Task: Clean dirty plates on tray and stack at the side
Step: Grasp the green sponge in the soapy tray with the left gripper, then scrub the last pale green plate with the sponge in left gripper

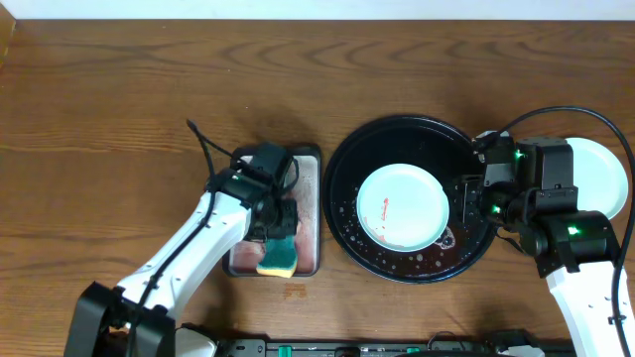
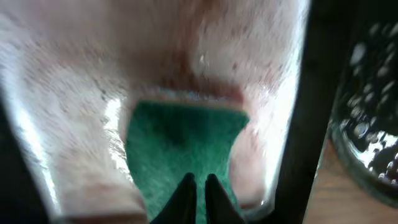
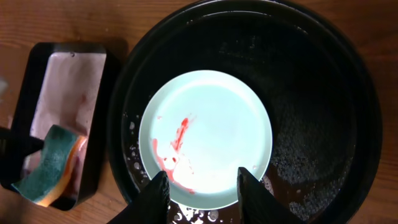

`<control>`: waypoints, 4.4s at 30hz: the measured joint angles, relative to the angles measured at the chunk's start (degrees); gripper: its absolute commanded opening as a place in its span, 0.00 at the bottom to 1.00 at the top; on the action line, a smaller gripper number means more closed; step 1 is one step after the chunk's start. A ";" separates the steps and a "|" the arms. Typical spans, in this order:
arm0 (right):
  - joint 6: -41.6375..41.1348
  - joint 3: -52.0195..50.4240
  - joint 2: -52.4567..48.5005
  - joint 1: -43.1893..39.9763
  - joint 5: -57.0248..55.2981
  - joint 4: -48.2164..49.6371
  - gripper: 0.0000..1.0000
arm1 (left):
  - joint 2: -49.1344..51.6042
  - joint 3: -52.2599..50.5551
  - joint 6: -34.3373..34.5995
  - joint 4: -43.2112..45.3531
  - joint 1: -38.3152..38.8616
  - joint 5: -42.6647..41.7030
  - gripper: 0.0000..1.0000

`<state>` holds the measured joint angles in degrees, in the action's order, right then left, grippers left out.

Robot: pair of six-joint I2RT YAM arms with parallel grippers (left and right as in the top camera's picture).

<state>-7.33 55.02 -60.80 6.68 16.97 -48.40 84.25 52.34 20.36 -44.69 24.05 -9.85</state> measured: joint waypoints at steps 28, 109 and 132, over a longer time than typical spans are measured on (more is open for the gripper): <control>0.00 0.00 -0.02 0.00 0.00 0.04 0.32 | -0.13 -4.74 0.61 3.67 0.02 -1.25 0.17; 0.15 0.00 -19.41 0.00 -4.28 0.48 0.26 | -2.23 8.35 2.43 3.19 1.40 -5.68 0.08; 3.74 0.44 -39.60 -1.07 -3.54 5.62 0.01 | 13.27 8.66 10.82 25.27 16.46 -11.28 0.07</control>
<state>-3.60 55.46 -100.40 5.61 13.43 -42.78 97.51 60.99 31.18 -19.42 40.51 -21.12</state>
